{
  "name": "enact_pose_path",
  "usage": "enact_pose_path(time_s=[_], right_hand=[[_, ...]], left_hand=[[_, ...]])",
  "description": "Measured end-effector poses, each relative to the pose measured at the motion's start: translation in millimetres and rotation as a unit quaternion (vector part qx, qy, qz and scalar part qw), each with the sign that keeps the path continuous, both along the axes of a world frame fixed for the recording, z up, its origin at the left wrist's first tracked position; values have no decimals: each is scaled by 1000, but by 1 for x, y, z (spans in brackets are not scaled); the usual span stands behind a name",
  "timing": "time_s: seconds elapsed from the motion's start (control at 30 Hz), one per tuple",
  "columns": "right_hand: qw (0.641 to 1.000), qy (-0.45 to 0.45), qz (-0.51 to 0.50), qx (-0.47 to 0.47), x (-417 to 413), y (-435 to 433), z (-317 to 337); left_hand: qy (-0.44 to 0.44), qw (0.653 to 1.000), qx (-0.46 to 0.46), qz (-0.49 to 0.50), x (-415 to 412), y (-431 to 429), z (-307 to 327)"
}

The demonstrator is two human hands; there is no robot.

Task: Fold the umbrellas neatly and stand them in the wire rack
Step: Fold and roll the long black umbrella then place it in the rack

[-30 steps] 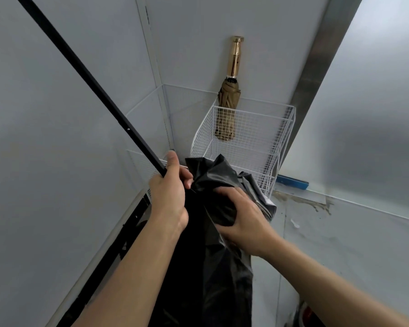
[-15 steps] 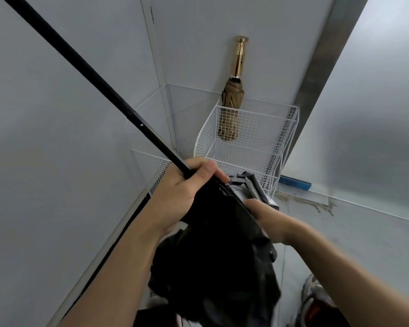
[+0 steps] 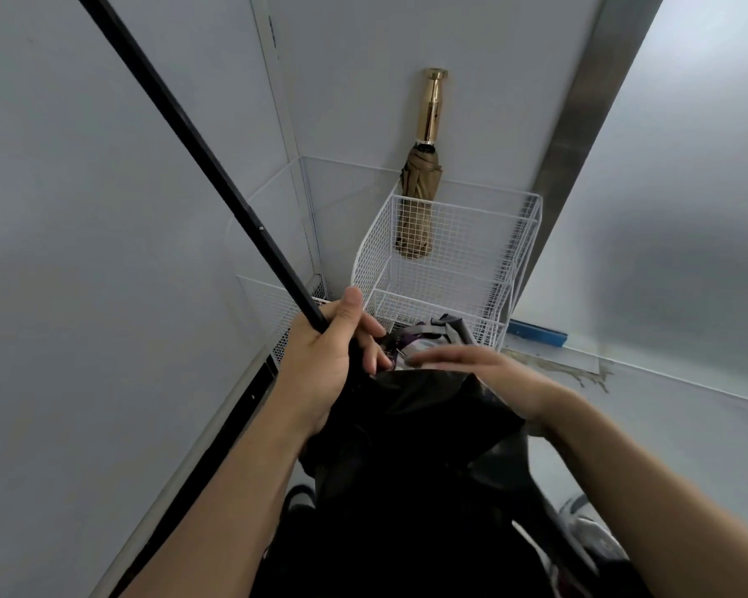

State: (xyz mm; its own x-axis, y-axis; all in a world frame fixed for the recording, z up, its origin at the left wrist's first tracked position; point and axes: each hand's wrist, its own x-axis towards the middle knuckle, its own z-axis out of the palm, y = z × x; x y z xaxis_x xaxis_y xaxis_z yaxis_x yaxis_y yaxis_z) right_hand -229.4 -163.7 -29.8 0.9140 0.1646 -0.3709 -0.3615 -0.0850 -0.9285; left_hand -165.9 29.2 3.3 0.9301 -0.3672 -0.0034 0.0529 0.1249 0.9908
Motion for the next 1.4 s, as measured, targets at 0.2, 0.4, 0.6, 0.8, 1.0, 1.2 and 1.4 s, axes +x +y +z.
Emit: enact_pose_path(time_s=[0.2,0.4,0.6,0.8,1.0,1.2,1.4], right_hand=[[989,-2,83,-124,-8,-7,12],[926,-83,-165,-330,-2,-13,-6],[906,-137,-352,-190,-5,-23,1],[935,-103,-331,-76,-6,-19,2],[961,-109,-239,-81,-3,9,-16],[963,-137,-154,-176,-2,38,-32],[944,-141,-254,-157,1,42,-35]], left_hand=[[-69,991,100,47,7,3,-12],[-99,980,156,71,12,3,-19],[-53,974,104,193,24,7,-21],[15,970,60,235,28,9,-19],[61,974,38,217,18,-3,-16],[73,977,18,197,5,-15,-10],[68,975,-11,210,7,-11,-9]])
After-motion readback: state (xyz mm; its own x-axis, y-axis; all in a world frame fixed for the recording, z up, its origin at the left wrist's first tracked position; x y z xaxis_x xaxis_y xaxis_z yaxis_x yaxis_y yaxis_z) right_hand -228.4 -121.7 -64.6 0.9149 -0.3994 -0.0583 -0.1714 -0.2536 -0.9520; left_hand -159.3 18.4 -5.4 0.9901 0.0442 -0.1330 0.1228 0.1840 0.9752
